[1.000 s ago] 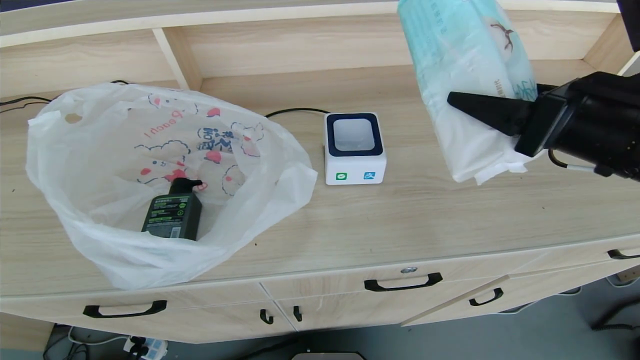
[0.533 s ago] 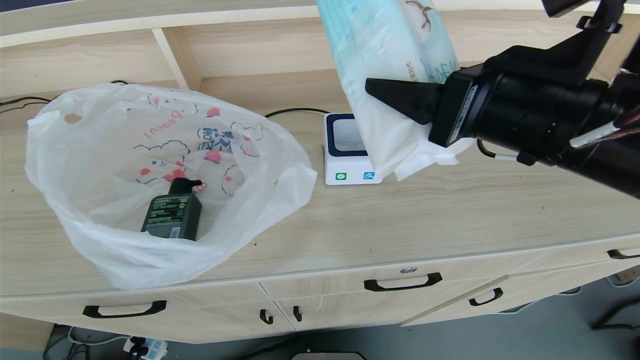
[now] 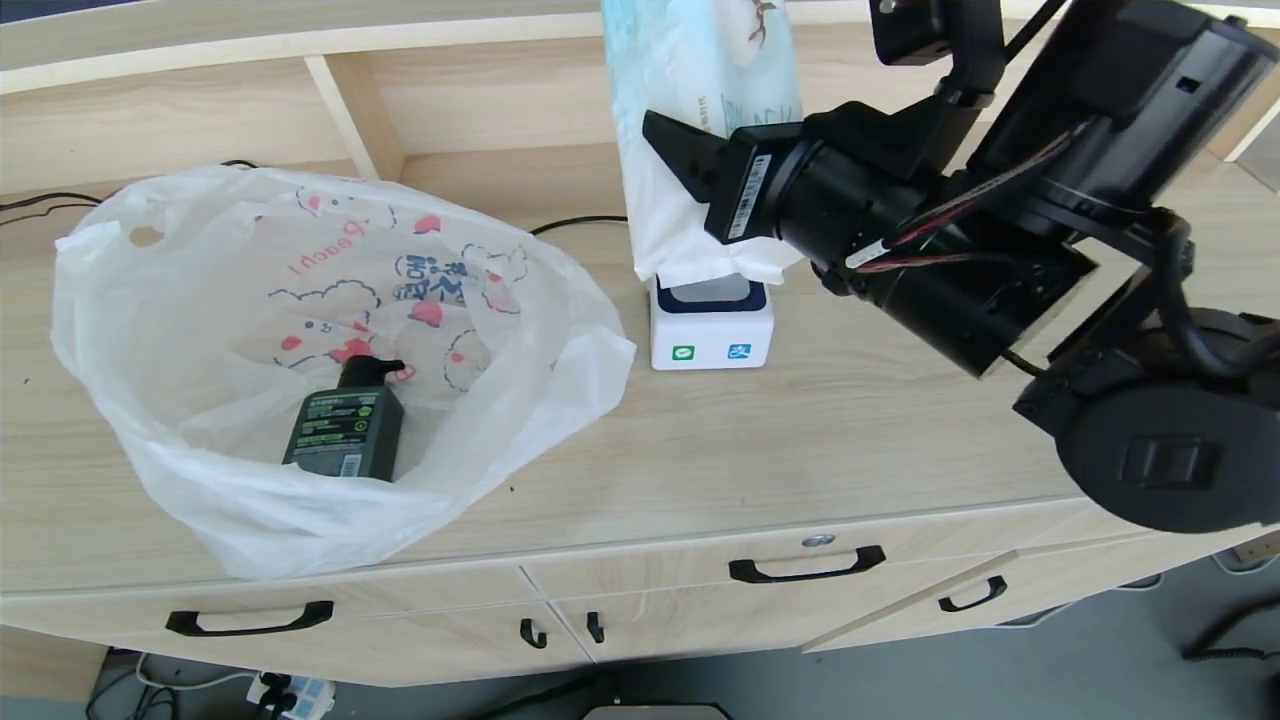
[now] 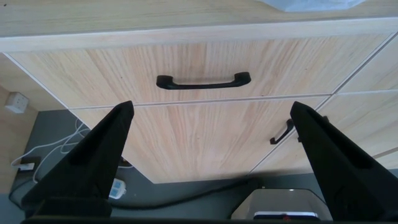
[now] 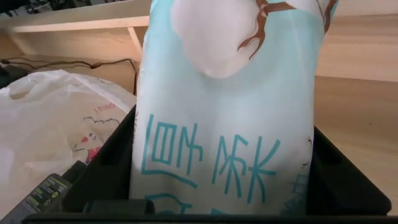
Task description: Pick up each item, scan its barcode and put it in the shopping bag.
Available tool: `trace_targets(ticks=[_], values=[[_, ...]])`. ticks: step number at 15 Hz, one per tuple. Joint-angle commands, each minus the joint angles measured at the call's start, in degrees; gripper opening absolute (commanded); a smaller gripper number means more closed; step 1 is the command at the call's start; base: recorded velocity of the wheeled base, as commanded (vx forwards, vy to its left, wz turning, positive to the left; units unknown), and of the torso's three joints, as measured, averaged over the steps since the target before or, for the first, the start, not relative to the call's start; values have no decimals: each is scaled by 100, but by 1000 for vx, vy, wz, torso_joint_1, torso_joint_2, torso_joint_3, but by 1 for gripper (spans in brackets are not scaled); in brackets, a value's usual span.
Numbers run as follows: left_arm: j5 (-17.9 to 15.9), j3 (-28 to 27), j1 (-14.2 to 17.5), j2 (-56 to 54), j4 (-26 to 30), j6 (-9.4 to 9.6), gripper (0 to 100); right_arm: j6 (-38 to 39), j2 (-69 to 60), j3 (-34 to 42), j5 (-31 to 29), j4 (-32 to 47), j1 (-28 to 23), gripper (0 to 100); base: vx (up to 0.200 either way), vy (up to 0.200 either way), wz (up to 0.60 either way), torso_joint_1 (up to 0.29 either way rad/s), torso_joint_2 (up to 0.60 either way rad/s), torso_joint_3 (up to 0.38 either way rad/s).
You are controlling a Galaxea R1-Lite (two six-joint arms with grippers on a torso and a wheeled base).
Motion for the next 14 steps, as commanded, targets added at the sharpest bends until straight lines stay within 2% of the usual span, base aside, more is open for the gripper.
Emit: trace_targets(ticks=[1,14], values=[[1,0,2,1,-3,3,100,29,536,-143,-22,-63,7,0,0,0,0,0,0,0],[1,0,-7,1,-3,3,100,82,474,-187,-48,-46,-133,0,0,0,0,0,0,0]])
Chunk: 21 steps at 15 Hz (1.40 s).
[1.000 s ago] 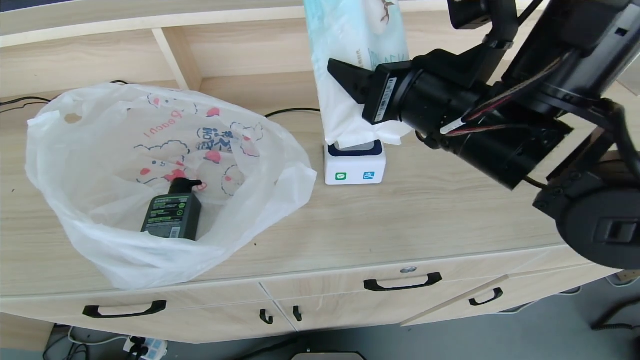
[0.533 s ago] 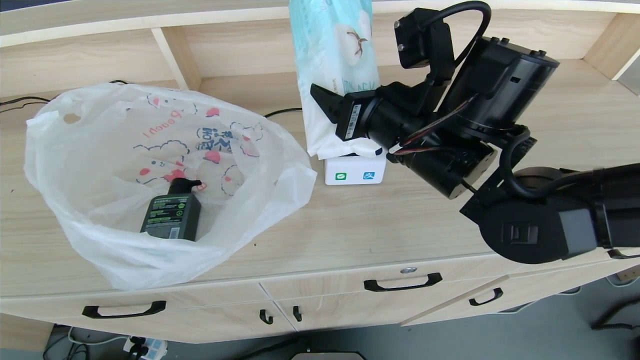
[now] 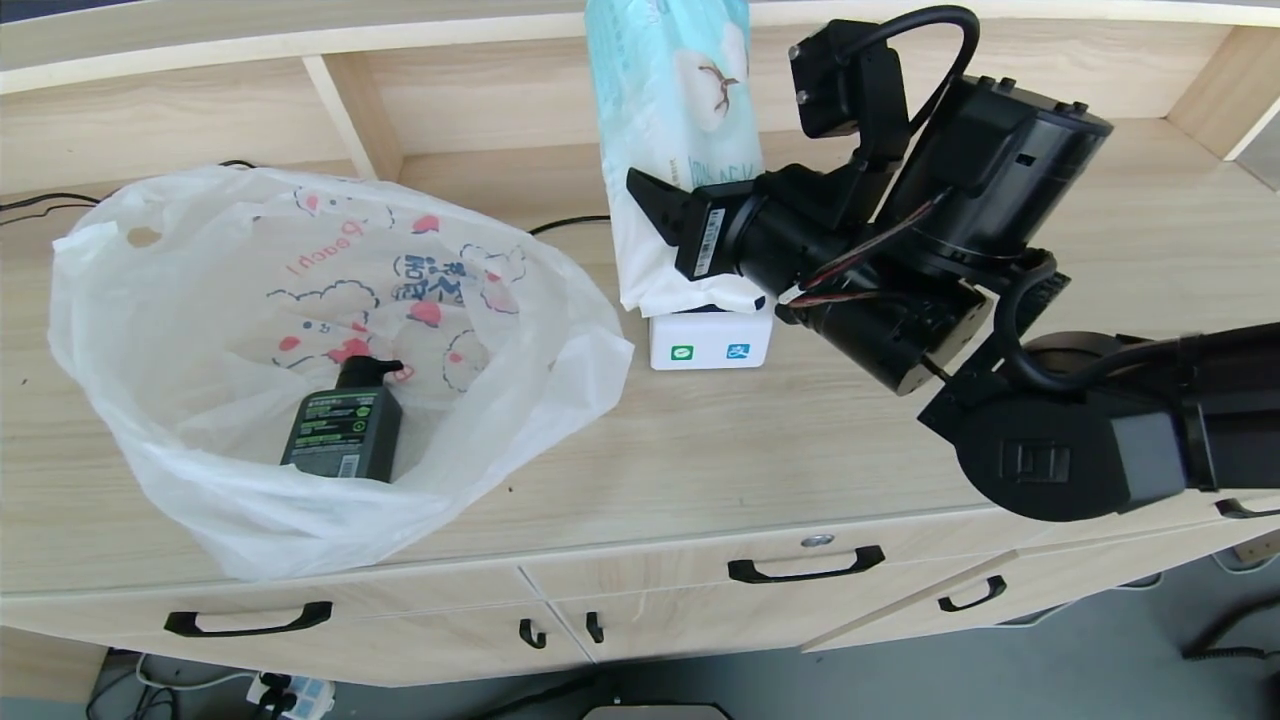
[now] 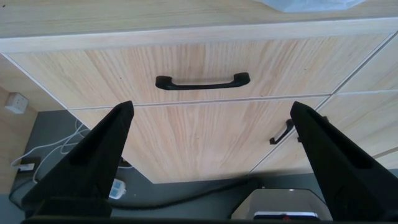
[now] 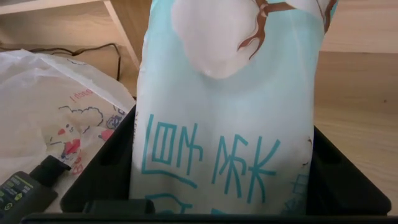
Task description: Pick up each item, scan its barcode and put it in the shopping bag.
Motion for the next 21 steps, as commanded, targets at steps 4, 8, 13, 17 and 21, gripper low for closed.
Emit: trace_targets(ticks=[4,8,13,17,21], values=[[1,0,-4,1,-2,-15,100,-82,-526,123,-252,13,81,0,0,0,0,0,0,0],[1,0,-4,1,7,-7,100,-249,-1035,317,-357,224,362,0,0,0,300,0,1,1],[1,0,-4,1,15,-7,100,-249,-1299,607,-542,224,476,0,0,0,600,4,3,4],[1,0,-4,1,33,-24,100,-223,-1352,563,-753,215,459,0,0,0,600,4,-1,0],[1,0,-4,1,33,-24,100,-188,-1668,1406,-700,163,793,0,0,0,150,2,-1,-1]])
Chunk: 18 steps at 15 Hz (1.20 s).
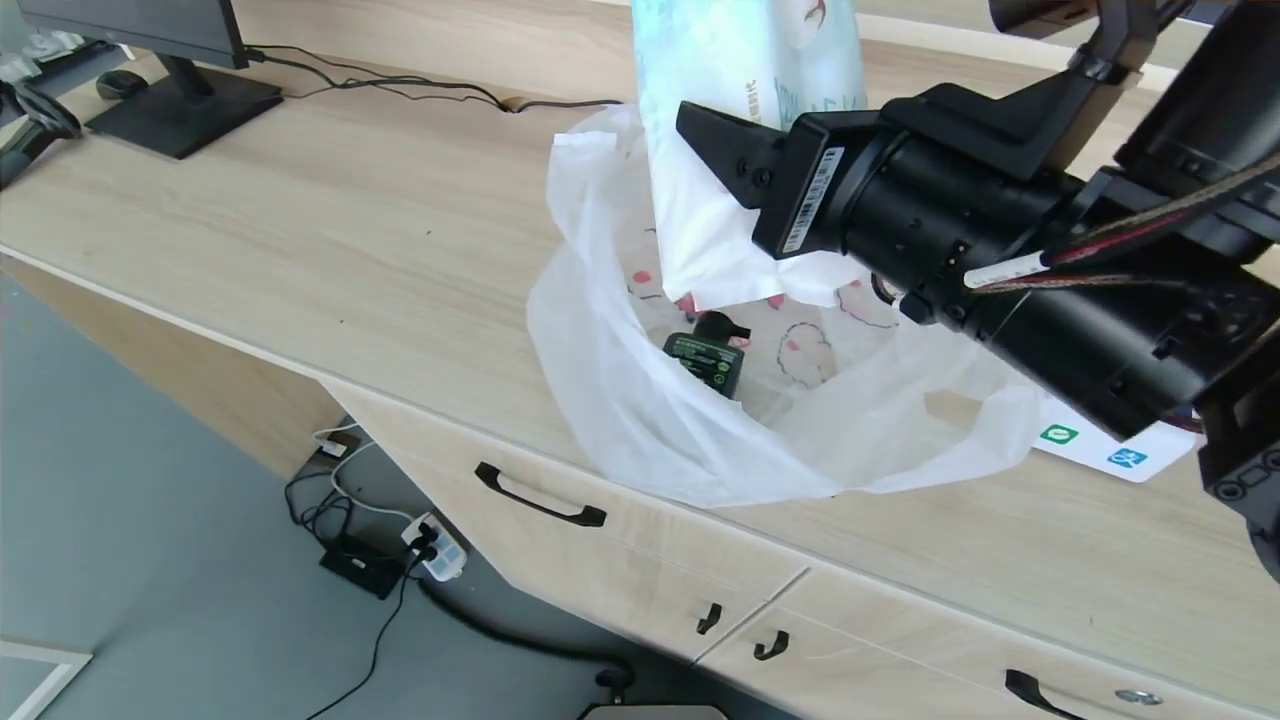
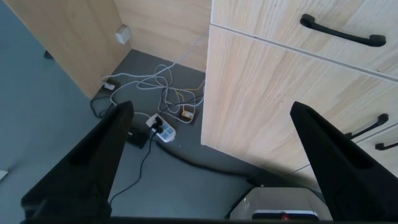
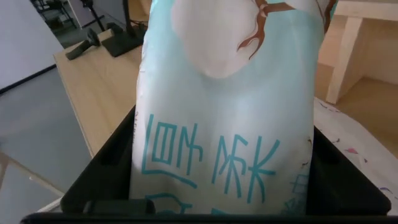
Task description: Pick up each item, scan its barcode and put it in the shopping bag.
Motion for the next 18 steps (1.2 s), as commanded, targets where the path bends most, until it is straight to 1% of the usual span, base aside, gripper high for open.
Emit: trace_targets(ticks=[1,3,4,10,12,14,15,17,18], values=[[1,0,1,1,-4,-1,100,113,-257,671,80,-130,146,0,0,0,0,0,0,0],[1,0,9,1,-12,-1,100,342,-362,1269,98,-464,120,0,0,0,0,0,0,0],[1,0,9,1,-21,-1,100,351,-336,1392,98,-552,76,0,0,0,0,0,0,0],[1,0,9,1,-30,8,100,333,183,1339,98,-569,50,0,0,0,0,0,0,0],[1,0,9,1,-30,17,100,245,209,1365,98,-648,-205,0,0,0,0,0,0,0],[1,0,9,1,-30,17,100,122,244,1181,107,-648,-337,0,0,0,0,0,0,0],[1,0,9,1,-30,17,100,131,253,1225,115,-648,-337,0,0,0,0,0,0,0],[1,0,9,1,-30,17,100,52,200,1656,203,-692,-372,0,0,0,0,0,0,0],[1,0,9,1,-30,17,100,-36,200,1743,212,-692,-487,0,0,0,0,0,0,0]])
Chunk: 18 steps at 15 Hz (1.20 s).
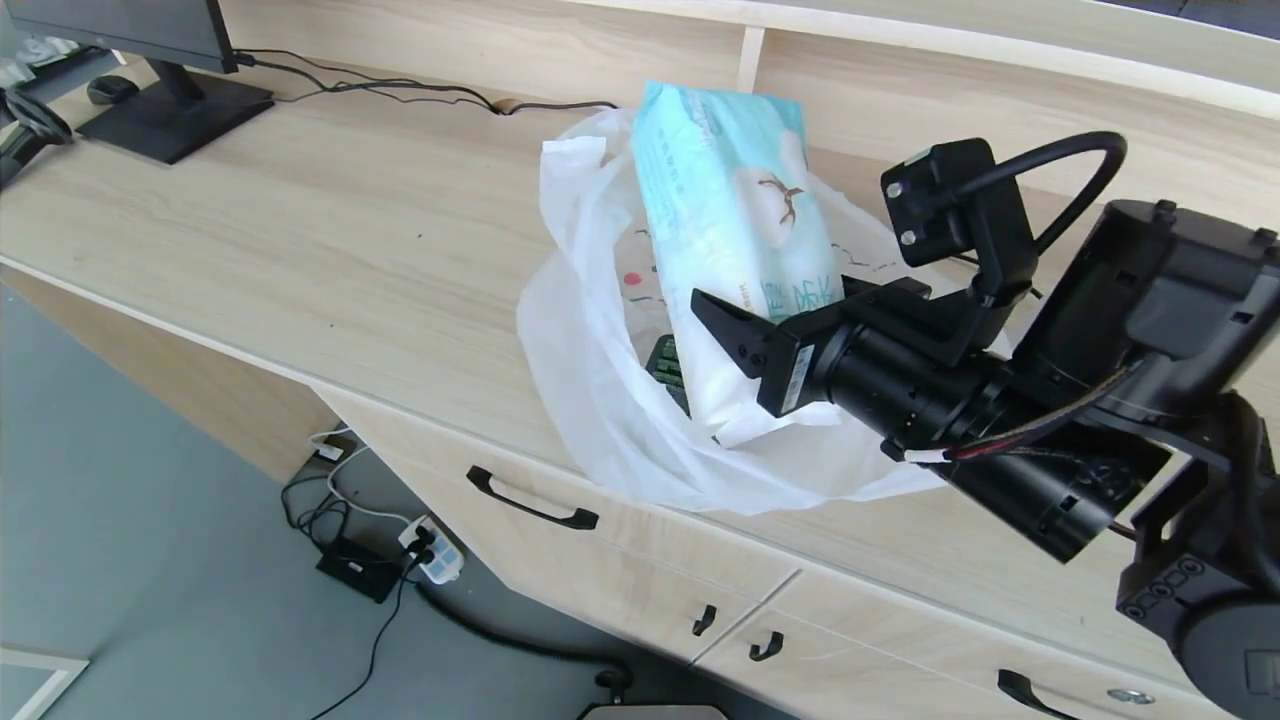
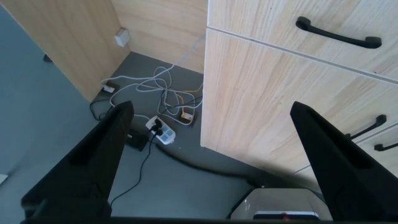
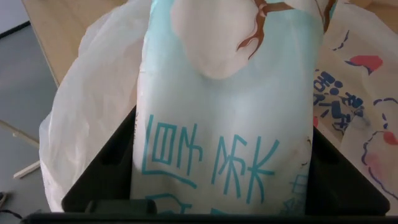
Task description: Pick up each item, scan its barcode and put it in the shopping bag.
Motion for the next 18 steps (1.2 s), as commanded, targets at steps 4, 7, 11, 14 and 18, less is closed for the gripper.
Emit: trace_targets(ticks=[4,7,11,14,18], values=[[1,0,1,1,7,-14,100,-680,77,258,429,-11,-230,0,0,0,0,0,0,0],[1,0,1,1,7,-14,100,-539,174,170,447,7,-230,0,0,0,0,0,0,0],[1,0,-8,1,16,-23,100,-478,174,196,438,16,-212,100,0,0,0,0,0,0],[1,0,1,1,24,-23,100,-478,174,135,411,-11,-195,100,0,0,0,0,0,0],[1,0,-8,1,24,-23,100,-425,-28,29,394,-204,-203,100,0,0,0,0,0,0]])
